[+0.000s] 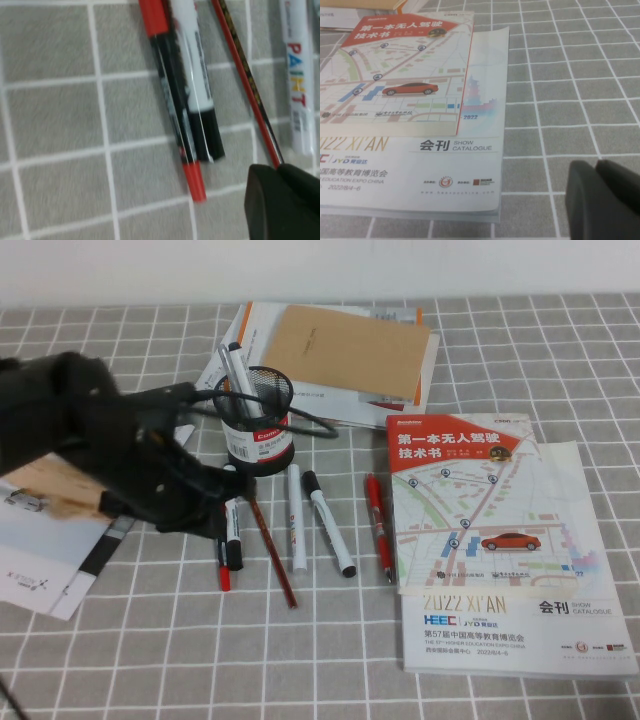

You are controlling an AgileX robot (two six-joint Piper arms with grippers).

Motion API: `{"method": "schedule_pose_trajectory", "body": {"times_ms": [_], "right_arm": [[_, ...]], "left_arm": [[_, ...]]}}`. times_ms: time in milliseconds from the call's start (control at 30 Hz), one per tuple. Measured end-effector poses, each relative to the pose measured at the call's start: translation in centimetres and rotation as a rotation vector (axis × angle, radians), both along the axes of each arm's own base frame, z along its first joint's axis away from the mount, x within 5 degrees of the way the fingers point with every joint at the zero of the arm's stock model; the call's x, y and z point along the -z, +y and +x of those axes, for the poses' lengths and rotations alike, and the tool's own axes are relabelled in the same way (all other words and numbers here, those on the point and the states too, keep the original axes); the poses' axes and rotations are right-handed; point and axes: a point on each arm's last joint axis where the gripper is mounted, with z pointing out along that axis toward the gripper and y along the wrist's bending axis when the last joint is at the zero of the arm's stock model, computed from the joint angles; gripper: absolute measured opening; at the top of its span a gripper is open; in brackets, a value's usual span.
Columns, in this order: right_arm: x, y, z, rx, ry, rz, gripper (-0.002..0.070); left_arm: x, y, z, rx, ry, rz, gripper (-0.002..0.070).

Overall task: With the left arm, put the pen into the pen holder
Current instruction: Pick up the pen on the table

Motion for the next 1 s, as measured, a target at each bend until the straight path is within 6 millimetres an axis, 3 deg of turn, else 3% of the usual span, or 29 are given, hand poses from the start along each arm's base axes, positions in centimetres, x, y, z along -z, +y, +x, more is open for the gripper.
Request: {"method": "schedule_pose_trajectory", "body": {"times_ms": [200, 400, 467, 700, 1000], "right_arm": [[0.0, 0.0, 0.0, 0.0, 0.0, 0.0, -0.0013], [0.0, 0.0, 0.0, 0.0, 0.0, 0.0, -0.0013], [0.0, 0.0, 0.0, 0.0, 0.0, 0.0, -0.0013], [0.0, 0.0, 0.0, 0.0, 0.0, 0.0, -0.0013], [0.0, 0.0, 0.0, 0.0, 0.0, 0.0, -0.0013]], "left_arm": [[1.4, -1.0, 2.5, 0.073, 0.051, 0.039, 0.0024], [2.8, -1.3, 4.6, 0.099, 0.094, 0.061, 0.0202], [3.2, -1.2, 5.1, 0.091, 0.097, 0.076, 0.0232], [3.8, -0.3, 6.0, 0.028, 0.067, 0.175, 0.025], [5.0, -0.3, 6.7, 0.0, 0.069, 0.182, 0.0253]]}}
